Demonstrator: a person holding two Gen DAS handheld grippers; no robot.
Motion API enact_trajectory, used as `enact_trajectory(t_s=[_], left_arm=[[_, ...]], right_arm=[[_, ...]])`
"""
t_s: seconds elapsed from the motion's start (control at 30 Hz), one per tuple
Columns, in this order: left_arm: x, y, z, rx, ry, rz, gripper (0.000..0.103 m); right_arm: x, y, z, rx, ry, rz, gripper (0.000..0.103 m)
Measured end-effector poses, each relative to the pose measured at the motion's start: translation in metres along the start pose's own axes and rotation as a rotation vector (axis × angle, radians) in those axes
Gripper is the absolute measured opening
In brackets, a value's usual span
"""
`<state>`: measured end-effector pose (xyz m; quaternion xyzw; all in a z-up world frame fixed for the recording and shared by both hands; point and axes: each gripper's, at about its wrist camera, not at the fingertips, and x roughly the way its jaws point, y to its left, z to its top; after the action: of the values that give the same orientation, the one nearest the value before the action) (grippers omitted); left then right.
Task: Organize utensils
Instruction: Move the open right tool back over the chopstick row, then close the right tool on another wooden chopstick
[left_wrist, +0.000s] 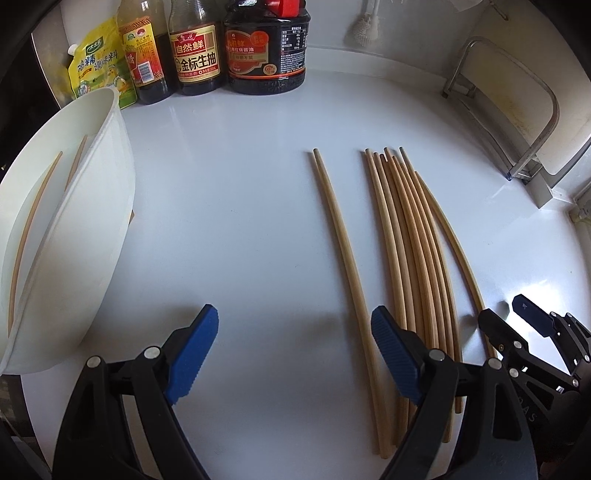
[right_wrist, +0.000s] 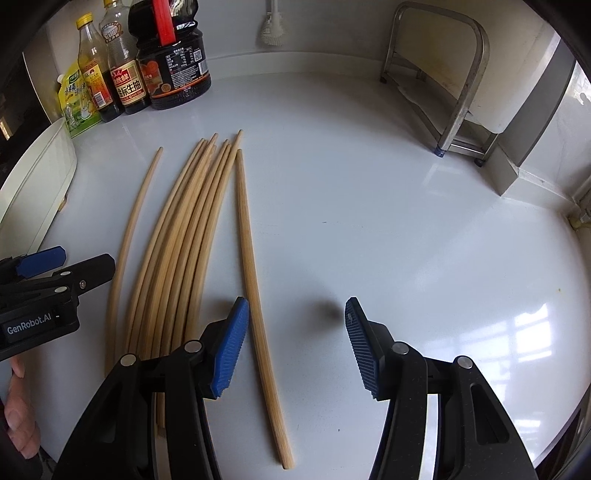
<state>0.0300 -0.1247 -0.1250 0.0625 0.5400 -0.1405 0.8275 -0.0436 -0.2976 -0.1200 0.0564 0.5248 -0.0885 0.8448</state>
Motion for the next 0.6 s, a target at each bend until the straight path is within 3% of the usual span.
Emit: enact_trajectory(t_s=[0.4, 0.5, 0.57, 0.6], left_arm=[[0.010, -0.009, -0.002, 0.023, -0.014, 0.053, 0.083], [0.008, -0.012, -0.004, 0.036, -0.030, 0.042, 0.072], [0.006, -0.016, -0.004, 0.052, -0.038, 0.034, 0.059], [0.005, -0.018, -0.004, 0.062, -0.041, 0.029, 0.055]], right_arm=[[0.004, -0.001, 0.001, -0.021, -0.028, 0.001, 0.052], [0.005, 0.000, 0.002, -0.035, -0.040, 0.004, 0.052], [0.006, 0.001, 0.002, -0.045, -0.047, 0.015, 0.051], [0.006, 0.002, 0.003, -0.051, -0.047, 0.026, 0.046]])
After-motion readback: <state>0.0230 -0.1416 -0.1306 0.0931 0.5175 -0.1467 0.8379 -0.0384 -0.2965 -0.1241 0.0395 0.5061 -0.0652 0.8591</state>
